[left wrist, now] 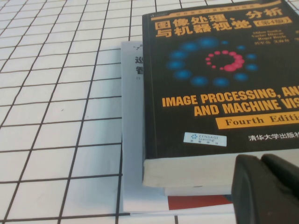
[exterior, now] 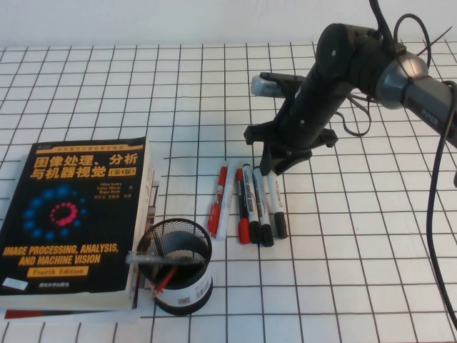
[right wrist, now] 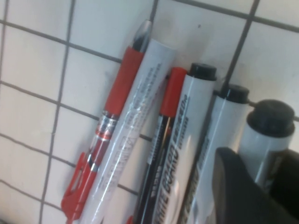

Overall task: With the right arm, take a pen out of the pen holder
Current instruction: 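Take a marker out of the pen holder and lay it on the table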

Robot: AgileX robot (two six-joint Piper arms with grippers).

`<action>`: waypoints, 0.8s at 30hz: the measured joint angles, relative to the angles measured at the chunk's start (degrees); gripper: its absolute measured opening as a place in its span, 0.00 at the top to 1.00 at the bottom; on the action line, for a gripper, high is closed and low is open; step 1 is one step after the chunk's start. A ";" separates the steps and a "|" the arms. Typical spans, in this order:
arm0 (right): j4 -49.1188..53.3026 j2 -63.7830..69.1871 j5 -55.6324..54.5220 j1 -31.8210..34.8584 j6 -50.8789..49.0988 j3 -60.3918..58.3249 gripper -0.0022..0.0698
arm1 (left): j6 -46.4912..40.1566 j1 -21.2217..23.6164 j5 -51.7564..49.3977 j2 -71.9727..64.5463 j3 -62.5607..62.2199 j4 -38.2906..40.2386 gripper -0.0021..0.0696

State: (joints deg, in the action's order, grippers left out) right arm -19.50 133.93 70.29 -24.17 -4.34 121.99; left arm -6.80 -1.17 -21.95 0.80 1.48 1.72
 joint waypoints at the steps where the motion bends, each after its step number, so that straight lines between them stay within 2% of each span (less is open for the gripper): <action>1: 0.00 0.36 0.00 0.00 0.00 0.00 0.78 | 0.00 0.00 0.00 0.00 0.00 0.00 0.98; 12: -1.68 1.64 0.00 0.00 0.00 0.00 0.78 | 0.00 0.00 0.00 0.00 0.00 0.00 0.98; 18: -2.56 1.64 0.00 0.00 -0.11 0.00 0.63 | 0.00 0.00 0.00 0.00 0.00 0.00 0.98; 24: -2.56 1.64 0.00 0.00 -0.11 0.00 0.59 | 0.00 0.00 0.00 0.00 0.00 0.00 0.98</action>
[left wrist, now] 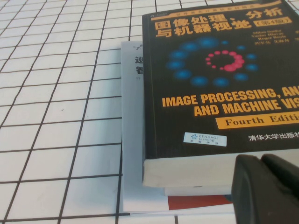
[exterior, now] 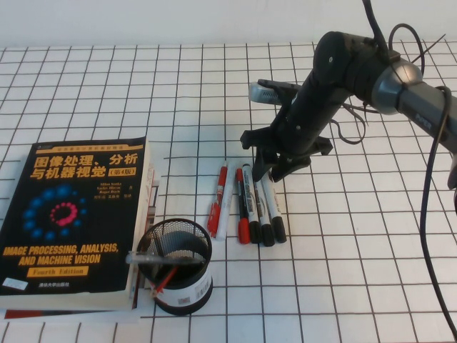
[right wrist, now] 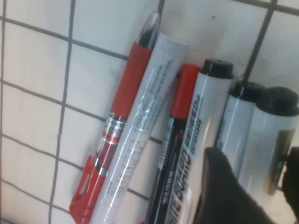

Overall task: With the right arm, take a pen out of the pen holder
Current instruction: 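Take a marker out of the pen holder and lay it on the table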

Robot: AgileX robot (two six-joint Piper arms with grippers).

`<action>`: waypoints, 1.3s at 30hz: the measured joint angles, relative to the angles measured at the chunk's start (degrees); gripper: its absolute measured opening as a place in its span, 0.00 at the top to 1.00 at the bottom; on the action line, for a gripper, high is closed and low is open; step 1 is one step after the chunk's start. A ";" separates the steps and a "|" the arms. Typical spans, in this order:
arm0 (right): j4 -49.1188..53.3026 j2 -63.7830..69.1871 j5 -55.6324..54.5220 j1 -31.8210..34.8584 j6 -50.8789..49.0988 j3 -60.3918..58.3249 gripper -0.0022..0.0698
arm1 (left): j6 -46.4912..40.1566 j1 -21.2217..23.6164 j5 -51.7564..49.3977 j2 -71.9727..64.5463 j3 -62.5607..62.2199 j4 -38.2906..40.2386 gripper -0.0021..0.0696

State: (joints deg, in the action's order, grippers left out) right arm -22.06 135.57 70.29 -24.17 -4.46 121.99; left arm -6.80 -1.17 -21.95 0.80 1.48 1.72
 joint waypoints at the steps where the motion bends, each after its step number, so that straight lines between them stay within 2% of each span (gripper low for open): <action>1: 0.00 0.00 0.00 0.00 0.00 0.00 0.59 | 0.00 0.00 0.00 0.00 0.00 0.00 0.98; 17: 4.24 -5.47 0.00 -0.12 -0.22 0.00 0.59 | 0.00 0.00 0.00 0.00 0.00 0.00 0.98; 19: 5.59 -7.94 0.00 -0.91 -0.22 -0.63 0.61 | 0.00 0.00 0.00 0.00 0.00 0.00 0.98; 22: 8.05 -12.88 0.00 -3.04 0.00 -3.12 0.71 | 0.00 0.00 0.00 0.00 0.00 0.00 0.98; 27: 11.95 -24.86 -0.98 -7.56 1.52 -12.95 0.91 | 0.00 0.00 0.00 0.00 0.00 0.00 0.98; 29: 13.06 -30.56 -2.59 -8.42 2.03 -18.35 0.96 | 0.00 0.00 0.00 0.00 0.00 0.00 0.98; 39: 16.49 -58.47 -9.38 -8.90 4.46 -49.27 0.99 | 0.00 0.00 0.00 0.00 0.00 0.00 0.98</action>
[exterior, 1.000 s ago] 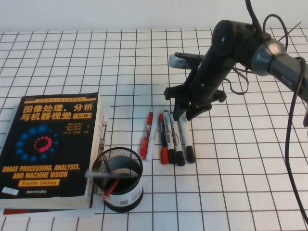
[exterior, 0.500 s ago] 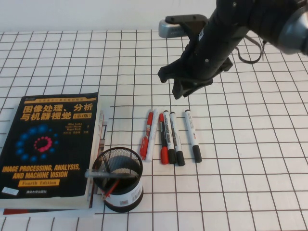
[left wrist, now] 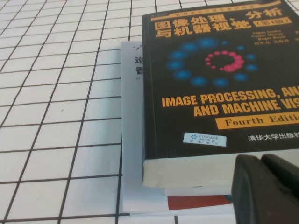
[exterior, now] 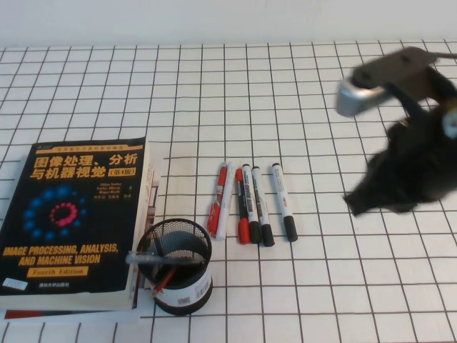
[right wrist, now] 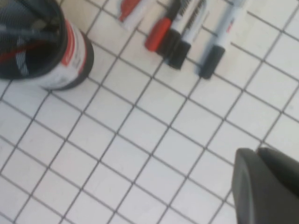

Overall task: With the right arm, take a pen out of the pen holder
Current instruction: 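Take a marker out of the pen holder and lay it on the table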

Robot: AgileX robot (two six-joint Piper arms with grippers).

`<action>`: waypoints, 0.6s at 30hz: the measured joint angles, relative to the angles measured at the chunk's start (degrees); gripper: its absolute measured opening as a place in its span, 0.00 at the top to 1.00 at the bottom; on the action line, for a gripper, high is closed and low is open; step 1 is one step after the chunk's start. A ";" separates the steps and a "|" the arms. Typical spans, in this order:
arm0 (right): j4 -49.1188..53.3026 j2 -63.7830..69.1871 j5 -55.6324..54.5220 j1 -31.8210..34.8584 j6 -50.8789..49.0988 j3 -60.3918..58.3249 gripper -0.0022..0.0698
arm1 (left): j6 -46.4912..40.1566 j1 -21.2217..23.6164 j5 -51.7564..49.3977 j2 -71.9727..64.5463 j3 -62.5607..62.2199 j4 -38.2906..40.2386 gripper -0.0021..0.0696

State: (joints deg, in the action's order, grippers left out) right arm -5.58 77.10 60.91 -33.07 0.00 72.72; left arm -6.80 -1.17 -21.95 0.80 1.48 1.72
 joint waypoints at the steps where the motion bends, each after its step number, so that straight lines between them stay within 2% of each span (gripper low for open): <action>1: 0.02 -2.76 -0.81 0.00 0.00 -2.56 0.99 | 0.00 0.00 0.00 0.00 0.00 0.00 0.98; 9: -0.29 -18.62 -0.39 0.00 0.00 -16.29 0.99 | 0.00 0.00 0.00 0.00 0.00 0.00 0.98; 18: 0.07 -24.49 9.35 0.00 0.00 -17.61 0.99 | 0.00 0.00 0.00 0.00 0.00 0.00 0.98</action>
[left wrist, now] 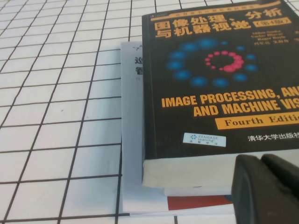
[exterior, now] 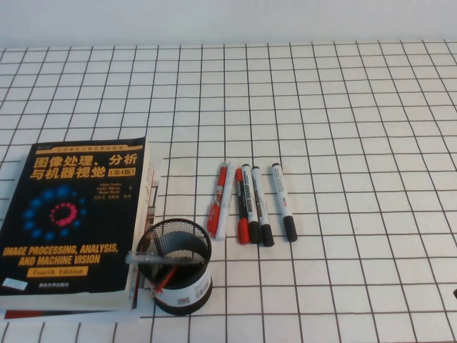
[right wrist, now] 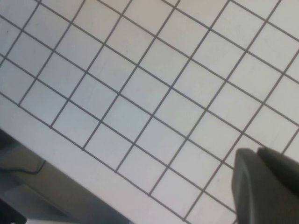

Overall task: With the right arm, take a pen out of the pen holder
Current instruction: 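Take a marker out of the pen holder and lay it on the table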

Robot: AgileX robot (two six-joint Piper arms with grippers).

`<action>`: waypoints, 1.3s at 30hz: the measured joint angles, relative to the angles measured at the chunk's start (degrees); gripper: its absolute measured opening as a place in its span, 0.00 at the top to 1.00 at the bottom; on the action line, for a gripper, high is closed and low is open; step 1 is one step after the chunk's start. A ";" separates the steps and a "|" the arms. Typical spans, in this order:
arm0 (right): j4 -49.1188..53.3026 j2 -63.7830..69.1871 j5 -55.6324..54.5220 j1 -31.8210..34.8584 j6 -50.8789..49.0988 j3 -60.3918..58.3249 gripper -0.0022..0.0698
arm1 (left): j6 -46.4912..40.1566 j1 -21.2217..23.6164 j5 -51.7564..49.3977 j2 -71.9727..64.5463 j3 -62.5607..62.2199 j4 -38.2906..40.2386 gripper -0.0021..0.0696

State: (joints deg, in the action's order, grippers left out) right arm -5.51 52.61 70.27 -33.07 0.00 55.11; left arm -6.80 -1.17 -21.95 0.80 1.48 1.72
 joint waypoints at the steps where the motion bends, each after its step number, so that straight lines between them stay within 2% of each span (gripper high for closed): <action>1: 0.40 -0.10 0.00 0.00 0.00 0.00 0.99 | 0.00 0.00 0.00 0.00 0.00 0.00 0.98; 5: 1.97 -0.33 -2.14 0.00 0.00 -0.61 0.99 | 0.00 0.00 0.00 0.00 0.00 0.00 0.98; 9: 3.78 -2.59 -11.74 2.04 0.00 -5.86 0.99 | 0.00 0.00 0.00 0.00 0.00 0.00 0.98; 19: 3.10 -23.13 -50.03 20.51 0.00 -39.10 0.99 | 0.00 0.00 0.00 0.00 0.00 0.00 0.98; 25: 1.38 -37.69 -65.71 28.33 0.00 -55.31 0.99 | 0.00 0.00 0.00 0.00 0.00 0.00 0.98; 31: 1.15 -46.47 -63.85 29.58 0.00 -56.47 0.99 | 0.00 0.00 0.00 0.00 0.00 0.00 0.98; 39: 1.39 -53.00 -52.31 29.58 0.00 -56.47 0.99 | 0.00 0.00 0.00 0.00 0.00 0.00 0.98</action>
State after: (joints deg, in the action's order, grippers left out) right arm -4.12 -0.39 17.96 -3.49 0.00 -1.35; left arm -6.80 -1.17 -21.95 0.80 1.48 1.72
